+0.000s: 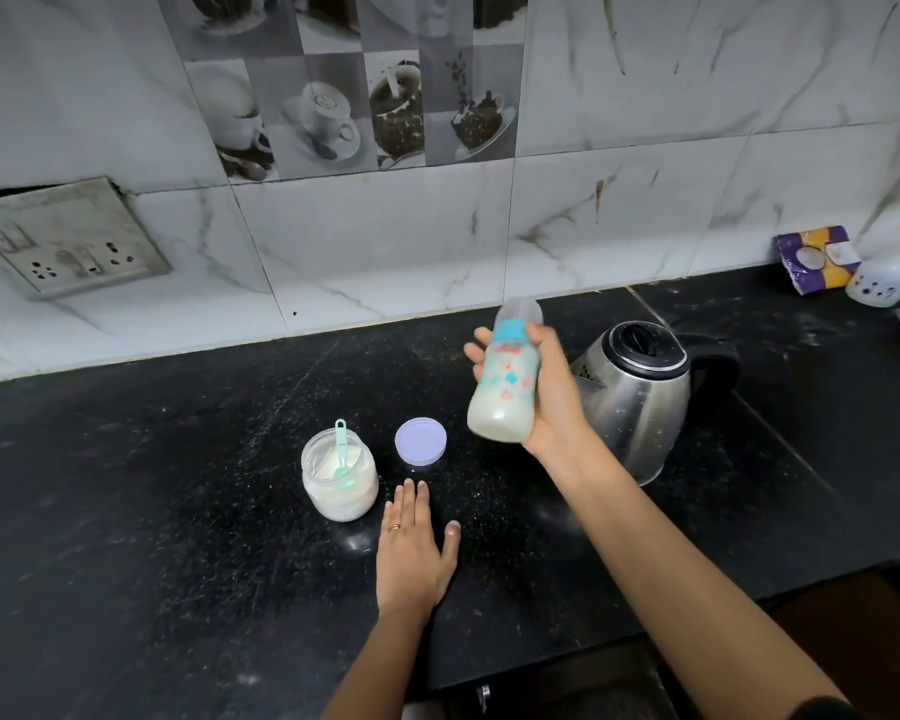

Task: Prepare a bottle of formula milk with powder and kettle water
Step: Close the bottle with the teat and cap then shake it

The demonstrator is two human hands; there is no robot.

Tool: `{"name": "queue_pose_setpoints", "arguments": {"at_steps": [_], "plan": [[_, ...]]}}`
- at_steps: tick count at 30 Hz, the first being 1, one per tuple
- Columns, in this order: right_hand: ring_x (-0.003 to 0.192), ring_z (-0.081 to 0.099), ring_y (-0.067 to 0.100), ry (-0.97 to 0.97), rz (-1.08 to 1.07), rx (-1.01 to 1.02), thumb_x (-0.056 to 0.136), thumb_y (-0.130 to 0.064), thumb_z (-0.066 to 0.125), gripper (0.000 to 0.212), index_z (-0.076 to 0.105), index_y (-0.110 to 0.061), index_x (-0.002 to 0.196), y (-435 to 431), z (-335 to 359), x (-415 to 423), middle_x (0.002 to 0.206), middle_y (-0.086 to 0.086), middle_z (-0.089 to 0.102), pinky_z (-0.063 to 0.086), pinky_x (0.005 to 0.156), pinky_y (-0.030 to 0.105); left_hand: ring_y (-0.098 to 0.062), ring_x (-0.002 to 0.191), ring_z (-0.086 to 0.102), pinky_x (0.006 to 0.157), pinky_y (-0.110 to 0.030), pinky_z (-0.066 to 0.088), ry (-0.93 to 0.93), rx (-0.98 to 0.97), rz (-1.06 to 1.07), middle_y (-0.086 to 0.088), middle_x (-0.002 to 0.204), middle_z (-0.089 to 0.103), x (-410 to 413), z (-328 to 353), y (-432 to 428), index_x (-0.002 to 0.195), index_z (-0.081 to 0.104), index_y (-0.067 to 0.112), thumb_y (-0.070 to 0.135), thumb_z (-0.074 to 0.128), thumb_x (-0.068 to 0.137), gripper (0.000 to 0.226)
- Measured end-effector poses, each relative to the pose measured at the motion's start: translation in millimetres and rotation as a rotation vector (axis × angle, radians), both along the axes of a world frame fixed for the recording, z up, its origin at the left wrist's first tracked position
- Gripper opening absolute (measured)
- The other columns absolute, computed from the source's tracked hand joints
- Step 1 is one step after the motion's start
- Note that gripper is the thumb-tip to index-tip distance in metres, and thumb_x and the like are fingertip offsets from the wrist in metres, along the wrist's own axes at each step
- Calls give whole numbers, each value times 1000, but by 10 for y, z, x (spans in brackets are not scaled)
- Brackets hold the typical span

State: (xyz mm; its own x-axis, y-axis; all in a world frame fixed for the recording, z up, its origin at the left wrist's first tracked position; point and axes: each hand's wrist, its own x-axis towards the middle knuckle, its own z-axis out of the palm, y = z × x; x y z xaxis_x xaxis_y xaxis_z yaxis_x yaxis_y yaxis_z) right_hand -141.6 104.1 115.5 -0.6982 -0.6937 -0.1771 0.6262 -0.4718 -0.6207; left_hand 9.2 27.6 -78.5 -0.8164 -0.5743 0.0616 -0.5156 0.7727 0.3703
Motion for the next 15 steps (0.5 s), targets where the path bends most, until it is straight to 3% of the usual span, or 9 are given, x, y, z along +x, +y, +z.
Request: {"name": "queue_pose_setpoints", "arguments": {"at_steps": [3,6,8,10,12,15], "plan": [[74,67,27,-201,78,-46,89,-35,47,40,57,0,104,45,30,-55,98,15,65,58,59,29,-15,147,2,116,-26,-7,9,5,6,-6,159,12,5,0,6,151,15,12,60,5,82,85],[59,59,20,-83,347,-155,71,-35,73,46,65,-4,104,79,-61,-28,93,10,63,52,51,26,-15,147,1,115,-24,-10,6,11,6,-5,159,11,0,6,7,151,14,13,61,5,82,85],[60,59,18,-65,374,-324,61,-32,85,52,66,-6,103,77,-39,-62,91,9,63,52,52,26,-15,147,2,115,-25,-10,8,7,4,-5,159,12,-5,9,6,151,15,12,61,5,82,85],[61,63,18,-168,280,-406,47,-27,93,66,60,-6,101,30,-12,-159,83,10,63,55,55,27,-15,147,3,116,-25,-9,7,3,3,-6,159,13,-7,8,3,151,16,12,60,6,82,85],[64,66,19,-173,141,-364,36,-25,96,67,64,-7,92,35,-45,-227,77,9,64,58,59,29,-16,147,4,116,-26,-7,8,5,5,-6,159,14,-5,1,7,151,18,12,60,7,83,84],[78,69,18,73,225,-257,46,-33,91,52,76,-12,91,120,-79,-137,86,6,68,58,67,32,-16,147,6,117,-27,-5,20,7,11,-7,158,16,-7,-2,7,150,19,11,60,8,83,84]]}}
